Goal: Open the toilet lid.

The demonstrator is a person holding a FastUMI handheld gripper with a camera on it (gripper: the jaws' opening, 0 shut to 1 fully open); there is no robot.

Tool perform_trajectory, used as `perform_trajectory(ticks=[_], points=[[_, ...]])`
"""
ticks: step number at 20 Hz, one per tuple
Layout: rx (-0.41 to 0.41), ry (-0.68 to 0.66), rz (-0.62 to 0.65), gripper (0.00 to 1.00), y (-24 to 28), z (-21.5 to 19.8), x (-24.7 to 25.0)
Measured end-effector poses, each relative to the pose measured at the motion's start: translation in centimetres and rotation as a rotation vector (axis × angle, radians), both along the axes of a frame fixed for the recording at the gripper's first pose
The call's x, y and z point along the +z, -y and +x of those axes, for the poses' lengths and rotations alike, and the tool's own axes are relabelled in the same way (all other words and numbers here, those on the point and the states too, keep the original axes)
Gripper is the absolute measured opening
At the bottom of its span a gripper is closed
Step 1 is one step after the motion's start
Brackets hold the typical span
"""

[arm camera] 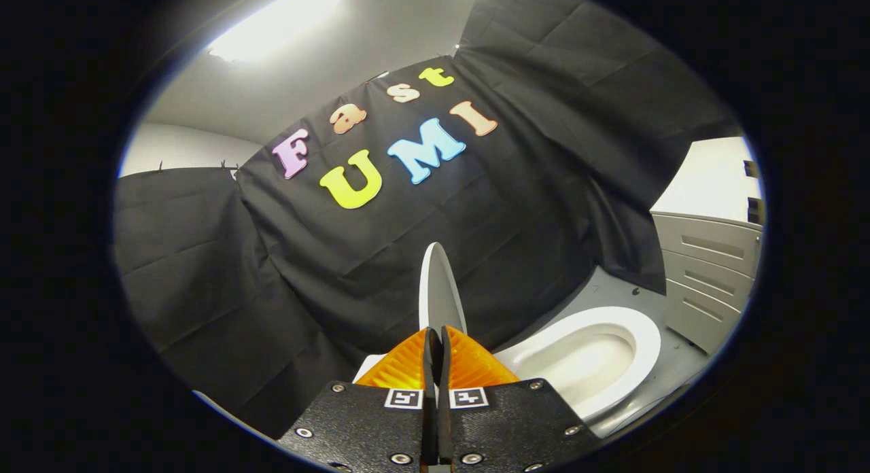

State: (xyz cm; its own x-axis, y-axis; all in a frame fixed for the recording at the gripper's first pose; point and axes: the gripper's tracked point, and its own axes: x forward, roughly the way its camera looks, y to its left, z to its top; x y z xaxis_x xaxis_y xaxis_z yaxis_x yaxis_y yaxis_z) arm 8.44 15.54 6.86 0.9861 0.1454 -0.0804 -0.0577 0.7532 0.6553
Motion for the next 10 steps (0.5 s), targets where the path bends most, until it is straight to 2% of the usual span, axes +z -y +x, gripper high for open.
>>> perform_trajectory(ticks=[10], points=[[0.062,0.04,-0.053,0.0,-4.8,-0.2,2.3]])
